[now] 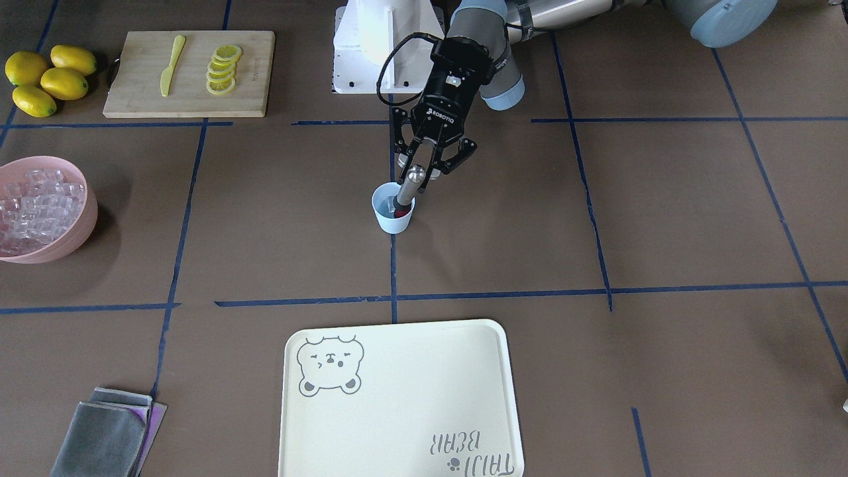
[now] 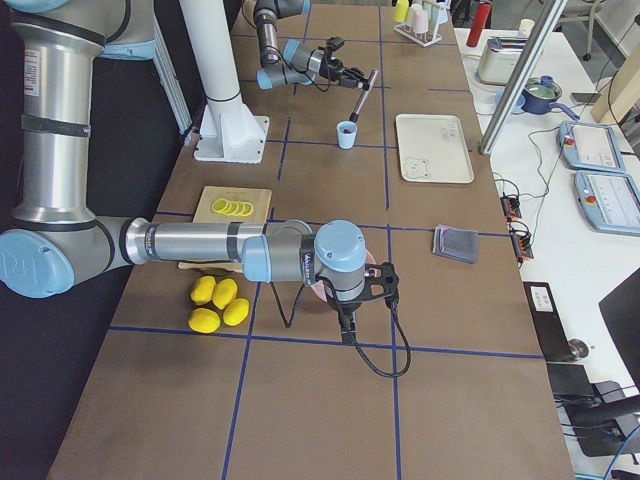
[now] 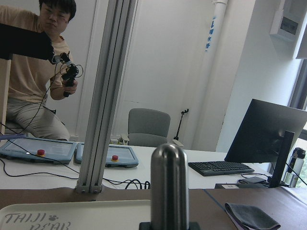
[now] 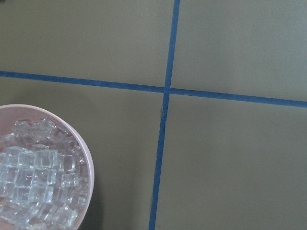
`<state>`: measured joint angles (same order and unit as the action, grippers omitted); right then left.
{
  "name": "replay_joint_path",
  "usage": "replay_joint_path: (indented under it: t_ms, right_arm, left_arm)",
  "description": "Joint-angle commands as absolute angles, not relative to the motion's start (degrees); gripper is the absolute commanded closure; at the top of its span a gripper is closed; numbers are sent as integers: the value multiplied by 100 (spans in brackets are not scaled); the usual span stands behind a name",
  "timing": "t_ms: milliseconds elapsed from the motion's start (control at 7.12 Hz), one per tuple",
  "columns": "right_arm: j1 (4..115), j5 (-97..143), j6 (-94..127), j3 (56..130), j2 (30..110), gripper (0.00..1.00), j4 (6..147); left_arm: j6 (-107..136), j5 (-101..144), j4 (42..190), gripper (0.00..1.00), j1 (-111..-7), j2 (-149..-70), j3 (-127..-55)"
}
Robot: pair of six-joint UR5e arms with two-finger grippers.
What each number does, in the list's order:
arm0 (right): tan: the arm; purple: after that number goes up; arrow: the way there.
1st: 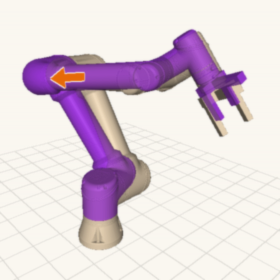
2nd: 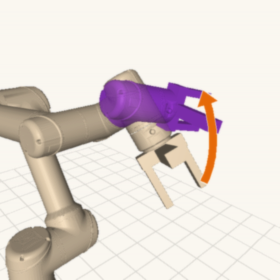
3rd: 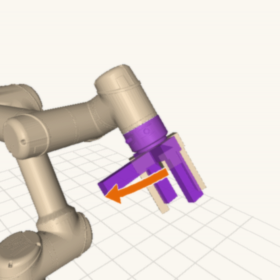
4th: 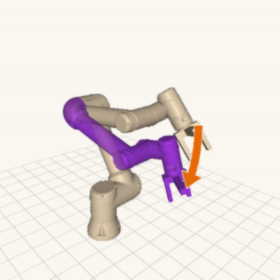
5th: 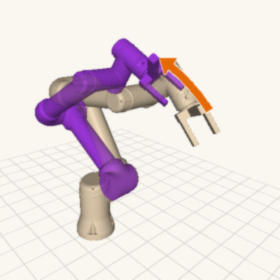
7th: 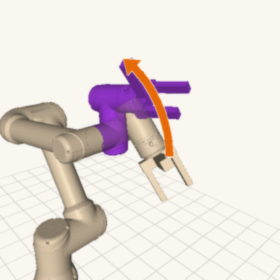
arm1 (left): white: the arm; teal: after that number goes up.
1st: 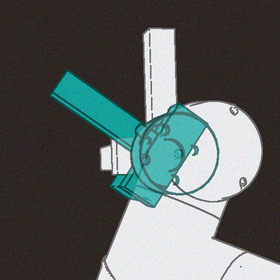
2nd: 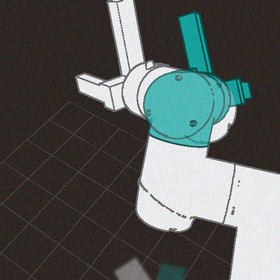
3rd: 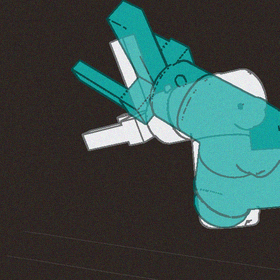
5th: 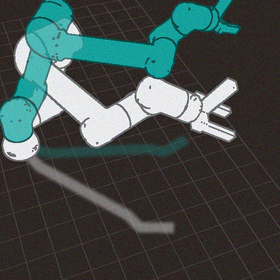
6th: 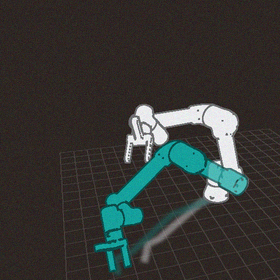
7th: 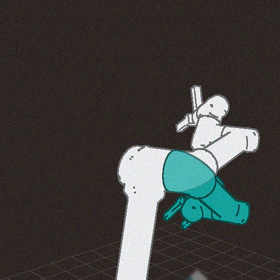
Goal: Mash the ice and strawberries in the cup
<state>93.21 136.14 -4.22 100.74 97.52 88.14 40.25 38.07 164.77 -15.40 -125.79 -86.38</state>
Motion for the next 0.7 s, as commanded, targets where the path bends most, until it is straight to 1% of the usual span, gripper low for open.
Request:
replay_joint_path:
  t_ms: [0, 562]
  right_arm:
    - [9316, 13614, -422, 10064, 9765, 1, 8807]
    - [9316, 13614, -422, 10063, 9773, 1, 8807]
  left_arm:
    - [4025, 3788, 16479, 100, -1529, -12604, -8517]
    - [4025, 3701, 16471, 100, -1355, -12612, -8499]
